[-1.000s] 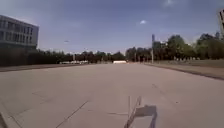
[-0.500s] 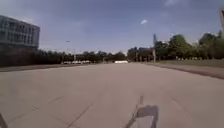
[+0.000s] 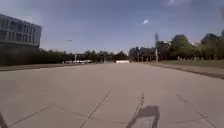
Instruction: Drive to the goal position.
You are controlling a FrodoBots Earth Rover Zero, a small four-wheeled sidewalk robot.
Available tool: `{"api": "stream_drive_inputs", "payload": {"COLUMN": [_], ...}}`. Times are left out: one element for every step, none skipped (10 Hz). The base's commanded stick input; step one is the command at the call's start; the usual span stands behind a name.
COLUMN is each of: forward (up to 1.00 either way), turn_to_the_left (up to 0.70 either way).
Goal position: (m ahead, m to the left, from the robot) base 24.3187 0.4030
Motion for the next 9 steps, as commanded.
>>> {"api": "stream_drive_inputs", "payload": {"forward": [1.0,1.0,1.0,1.0,1.0,1.0,1.0,1.0,1.0], "turn_to_the_left": [0.01,0.01,0.01,0.01,0.01,0.01,0.01,0.01,0.01]}}
